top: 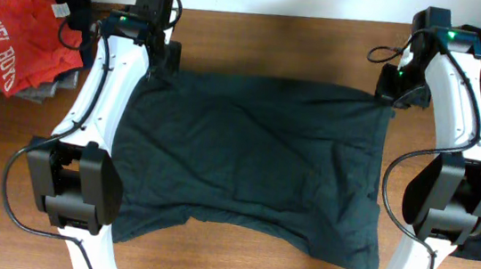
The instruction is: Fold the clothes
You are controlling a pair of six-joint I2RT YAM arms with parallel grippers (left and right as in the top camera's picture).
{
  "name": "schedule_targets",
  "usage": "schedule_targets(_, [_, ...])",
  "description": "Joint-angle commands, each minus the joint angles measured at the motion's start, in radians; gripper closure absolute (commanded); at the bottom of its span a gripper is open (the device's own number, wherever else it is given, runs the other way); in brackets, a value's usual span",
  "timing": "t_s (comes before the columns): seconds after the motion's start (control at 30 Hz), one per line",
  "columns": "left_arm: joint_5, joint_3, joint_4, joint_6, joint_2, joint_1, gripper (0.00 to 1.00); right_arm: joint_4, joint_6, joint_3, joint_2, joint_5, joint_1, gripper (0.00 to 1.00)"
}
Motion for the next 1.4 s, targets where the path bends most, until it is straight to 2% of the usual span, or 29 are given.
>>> schedule_targets(0.0, [-0.016,0.018,-0.048,0.004,-0.034,0.015,0.99,-0.050,0.033,0.018,-0.032,0.002,-0.005,0.96])
schedule_targets(0.37, [-0.015,0.018,-0.150,-0.022,-0.034,0.057,0.99,-0.243,0.032,0.018,-0.032,0.006,-0.006,0.95])
schedule_targets(0.6, [-0.015,0.018,-0.200,-0.022,-0.034,0.057,0.99,-0.284,0.032,0.018,-0.032,0.006,-0.005,0.95])
schedule_targets(0.67, [-0.016,0.018,-0.204,-0.021,-0.034,0.059,0.96,-0.290,0.032,0.018,-0.032,0.006,-0.005,0.82])
schedule_targets(0.73, [-0.019,0.018,-0.204,-0.021,-0.034,0.059,0.93,-0.302,0.032,0.018,-0.032,0.006,-0.005,0.74])
schedule_targets(0.8, [-0.019,0.018,-0.204,-0.021,-0.034,0.060,0.91,-0.319,0.032,0.018,-0.032,0.006,-0.005,0.72])
schedule_targets(0.97, [-0.019,0.018,-0.206,-0.021,-0.034,0.059,0.69,-0.340,0.032,0.018,-0.032,0.006,-0.005,0.72])
schedule_targets(1.07, [-0.019,0.018,-0.227,-0.021,-0.034,0.059,0.49,-0.337,0.032,0.018,-0.032,0.006,-0.006,0.71])
schedule_targets(1.1, [-0.019,0.018,-0.231,-0.021,-0.034,0.059,0.47,-0.332,0.032,0.018,-0.032,0.006,-0.006,0.70])
schedule_targets(1.23, [-0.018,0.018,-0.218,-0.021,-0.034,0.059,0.33,-0.302,0.032,0.018,-0.032,0.006,-0.005,0.56])
schedule_targets(1.33, [-0.015,0.018,-0.182,-0.021,-0.028,0.059,0.31,-0.291,0.032,0.018,-0.032,0.005,-0.005,0.42])
schedule_targets(1.37, [-0.014,0.018,-0.169,-0.021,-0.023,0.059,0.31,-0.290,0.032,0.018,-0.032,0.006,-0.005,0.40])
